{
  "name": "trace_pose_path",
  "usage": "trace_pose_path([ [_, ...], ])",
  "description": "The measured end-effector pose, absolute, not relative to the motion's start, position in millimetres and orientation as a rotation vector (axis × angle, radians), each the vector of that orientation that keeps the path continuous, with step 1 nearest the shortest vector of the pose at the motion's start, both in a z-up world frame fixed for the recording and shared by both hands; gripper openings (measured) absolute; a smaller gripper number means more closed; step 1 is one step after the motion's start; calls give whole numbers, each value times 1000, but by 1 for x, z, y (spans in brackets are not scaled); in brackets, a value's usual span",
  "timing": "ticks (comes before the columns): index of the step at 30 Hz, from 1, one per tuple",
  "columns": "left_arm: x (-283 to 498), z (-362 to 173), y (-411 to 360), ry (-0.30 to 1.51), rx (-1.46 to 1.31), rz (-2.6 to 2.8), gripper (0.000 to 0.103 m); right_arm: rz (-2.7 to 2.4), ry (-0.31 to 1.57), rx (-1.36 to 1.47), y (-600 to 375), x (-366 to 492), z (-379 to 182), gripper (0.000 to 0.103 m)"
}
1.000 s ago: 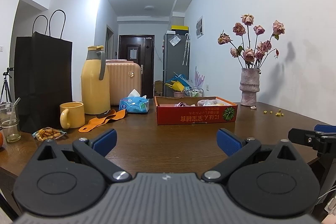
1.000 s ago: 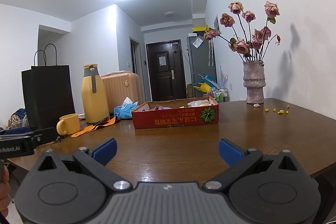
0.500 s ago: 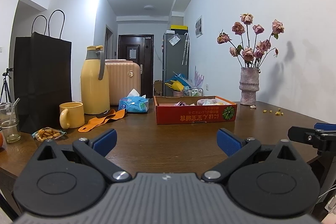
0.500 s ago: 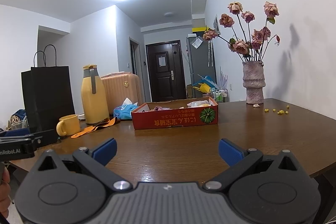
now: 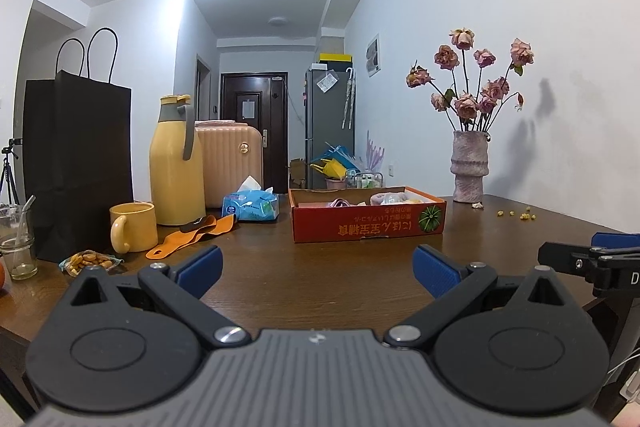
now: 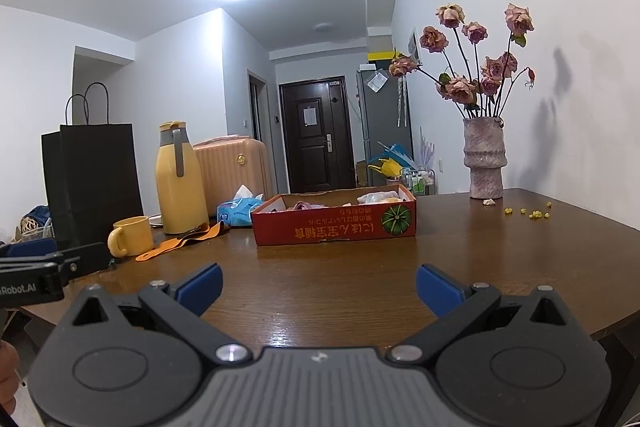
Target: Organize soft objects
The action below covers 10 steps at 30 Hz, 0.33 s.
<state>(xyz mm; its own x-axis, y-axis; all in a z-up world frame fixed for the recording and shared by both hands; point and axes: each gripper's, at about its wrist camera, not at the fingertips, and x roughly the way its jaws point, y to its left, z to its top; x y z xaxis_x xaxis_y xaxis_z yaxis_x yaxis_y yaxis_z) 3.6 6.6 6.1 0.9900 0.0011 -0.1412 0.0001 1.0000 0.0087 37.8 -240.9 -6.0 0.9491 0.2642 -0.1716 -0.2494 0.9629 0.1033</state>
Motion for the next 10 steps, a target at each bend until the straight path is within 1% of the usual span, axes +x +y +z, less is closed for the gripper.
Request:
trace_pose_path([
  [10,3,7,6,140,5,5,103,260,181,73,-241,38,-7,103],
])
